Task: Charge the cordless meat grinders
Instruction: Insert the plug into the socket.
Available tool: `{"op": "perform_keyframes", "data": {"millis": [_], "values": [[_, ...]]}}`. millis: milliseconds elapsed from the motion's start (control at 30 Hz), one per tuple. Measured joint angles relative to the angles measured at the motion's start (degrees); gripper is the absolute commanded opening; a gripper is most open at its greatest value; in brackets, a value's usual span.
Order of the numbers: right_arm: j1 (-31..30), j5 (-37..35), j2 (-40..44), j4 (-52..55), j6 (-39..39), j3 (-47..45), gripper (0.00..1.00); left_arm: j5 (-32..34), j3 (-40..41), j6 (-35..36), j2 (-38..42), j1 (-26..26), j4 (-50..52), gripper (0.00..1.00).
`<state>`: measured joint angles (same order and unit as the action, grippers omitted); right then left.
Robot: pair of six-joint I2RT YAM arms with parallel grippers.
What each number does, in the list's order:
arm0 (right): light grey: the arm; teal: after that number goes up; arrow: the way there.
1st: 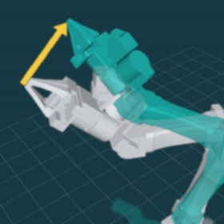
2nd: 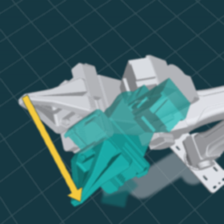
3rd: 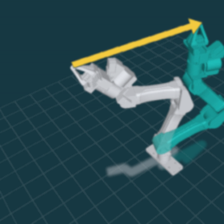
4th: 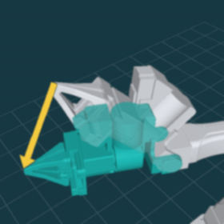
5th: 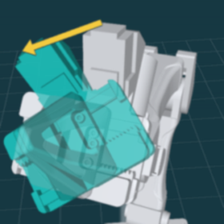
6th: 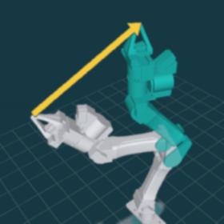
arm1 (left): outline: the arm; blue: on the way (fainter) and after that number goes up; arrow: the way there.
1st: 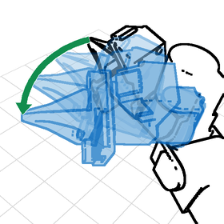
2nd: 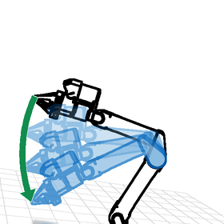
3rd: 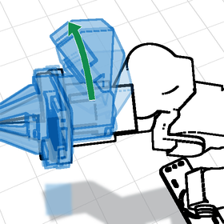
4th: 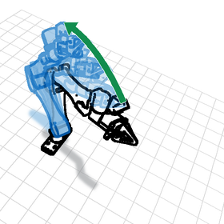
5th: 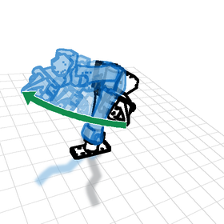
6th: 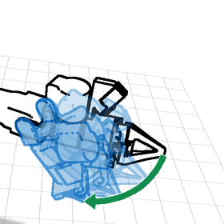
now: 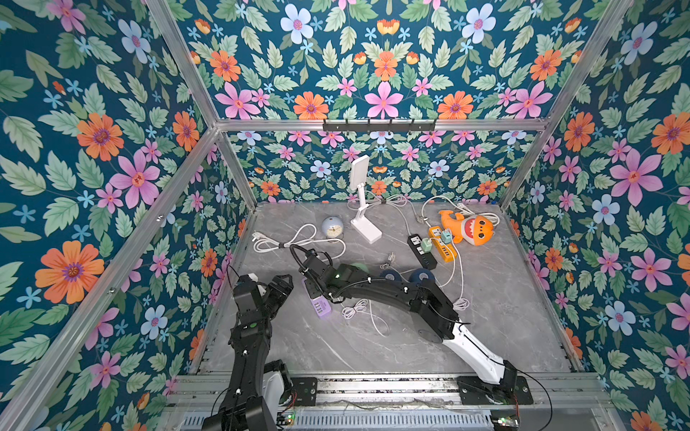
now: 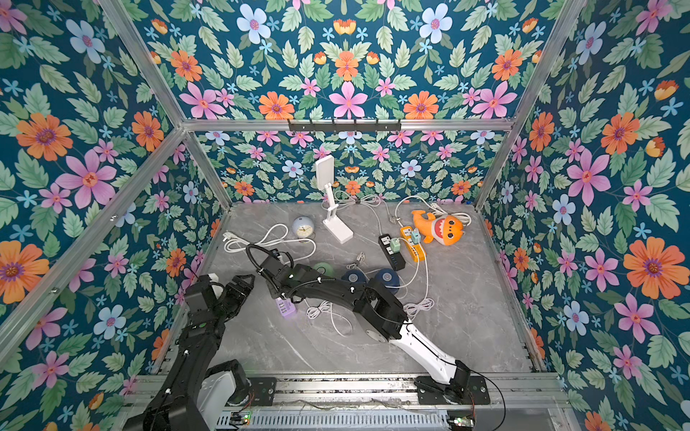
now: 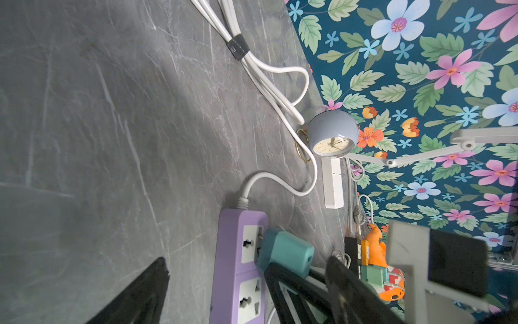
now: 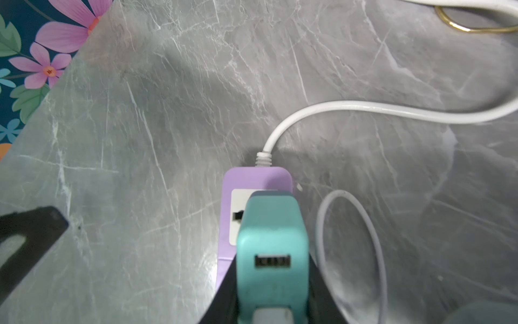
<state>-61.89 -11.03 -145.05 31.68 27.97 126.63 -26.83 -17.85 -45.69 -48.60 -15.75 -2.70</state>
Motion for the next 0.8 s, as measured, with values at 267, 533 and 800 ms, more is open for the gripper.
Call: {"op": "perform_keyframes", "data": {"millis": [267,533,800], "values": [[0.8,2.5,0.5,-0.3,-0.5,-0.2,0.0,0.3,-0.6,0.6,-1.9,-0.4,0.2,0.68],[1.1,5.2,5.8,1.0,-2.4,-6.7,0.0,-3.1,-3.5,4.5,-17.4,-0.5,-4.3,0.32],[1.2,6.1,5.8,3.0,-3.2,-5.9,0.0,-9.4,-5.4,8.2,-30.6,-0.3,-8.8,0.29]]}}
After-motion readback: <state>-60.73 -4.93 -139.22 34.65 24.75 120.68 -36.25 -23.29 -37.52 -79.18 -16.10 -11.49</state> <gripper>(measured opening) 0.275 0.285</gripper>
